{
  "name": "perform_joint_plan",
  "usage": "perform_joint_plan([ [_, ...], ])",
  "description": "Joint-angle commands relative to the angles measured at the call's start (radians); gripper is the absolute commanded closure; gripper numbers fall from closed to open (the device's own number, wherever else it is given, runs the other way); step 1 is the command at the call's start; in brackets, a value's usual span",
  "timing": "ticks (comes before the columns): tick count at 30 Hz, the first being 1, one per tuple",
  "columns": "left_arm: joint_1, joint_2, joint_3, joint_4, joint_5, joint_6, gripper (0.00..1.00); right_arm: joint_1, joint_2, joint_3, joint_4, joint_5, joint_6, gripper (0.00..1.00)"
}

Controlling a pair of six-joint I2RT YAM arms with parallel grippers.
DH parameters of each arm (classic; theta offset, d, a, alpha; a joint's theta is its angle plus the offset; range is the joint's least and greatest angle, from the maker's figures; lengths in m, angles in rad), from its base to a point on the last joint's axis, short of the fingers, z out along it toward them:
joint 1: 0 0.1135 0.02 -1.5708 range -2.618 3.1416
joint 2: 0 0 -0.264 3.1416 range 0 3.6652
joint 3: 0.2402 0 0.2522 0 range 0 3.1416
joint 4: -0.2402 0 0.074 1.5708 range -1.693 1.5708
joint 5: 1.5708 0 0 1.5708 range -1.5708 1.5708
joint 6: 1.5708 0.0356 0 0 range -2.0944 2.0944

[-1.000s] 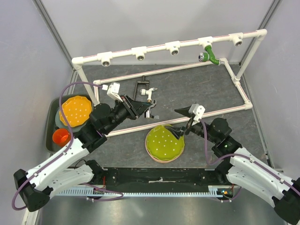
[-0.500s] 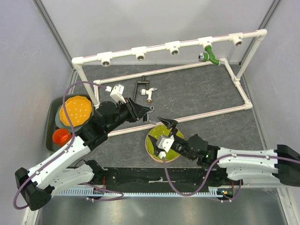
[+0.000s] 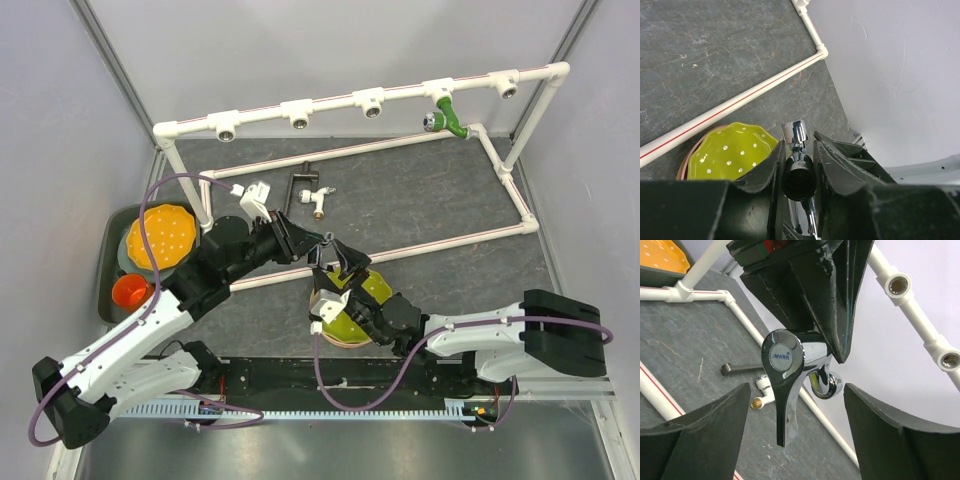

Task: Install the water faucets

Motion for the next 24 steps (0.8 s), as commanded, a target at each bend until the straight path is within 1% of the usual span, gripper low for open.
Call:
perform_joint_plan([
  [1,0.007,-0.003,0.025,0.044,0.059,0.015,0.98,0.010,0.062,0.031,0.223,0.056,-0.088,0.19],
  [4,0.036,-0.007,0.038,0.007,0.109,0.034,0.98,0.010,0.056,0.017,0.212,0.070,-0.062,0.18],
  [6,0.101,-0.008,0.039,-0.011,0.200,0.035,0.98,0.011,0.027,0.008,0.170,0.052,-0.028,0.18],
  [7,0.129,-0.008,0.035,-0.011,0.242,0.031,0.98,0.011,-0.006,0.004,0.123,0.046,-0.002,0.17],
  [8,0.188,-0.005,0.033,-0.010,0.335,0.025,0.98,0.010,-0.022,-0.004,0.101,0.040,0.009,0.17],
  [10,0.243,0.016,0.038,-0.013,0.431,0.015,0.98,0.011,-0.053,-0.018,0.066,0.030,0.012,0.17],
  [11,0.278,0.024,0.039,-0.011,0.510,0.015,0.98,0.011,-0.057,-0.019,0.057,0.030,0.004,0.16],
  [12,0.287,0.041,0.044,-0.017,0.540,0.017,0.98,0.011,-0.060,-0.020,0.047,0.035,-0.003,0.16],
  [14,0.298,0.055,0.061,-0.030,0.589,0.031,0.98,0.011,-0.060,-0.020,0.033,0.039,-0.014,0.15],
  [21,0.298,0.059,0.074,-0.042,0.625,0.040,0.98,0.011,0.001,-0.010,0.116,0.024,-0.079,0.16],
  [24,0.298,0.055,0.078,-0.057,0.637,0.052,0.98,0.011,0.021,0.003,0.125,0.026,-0.097,0.16],
])
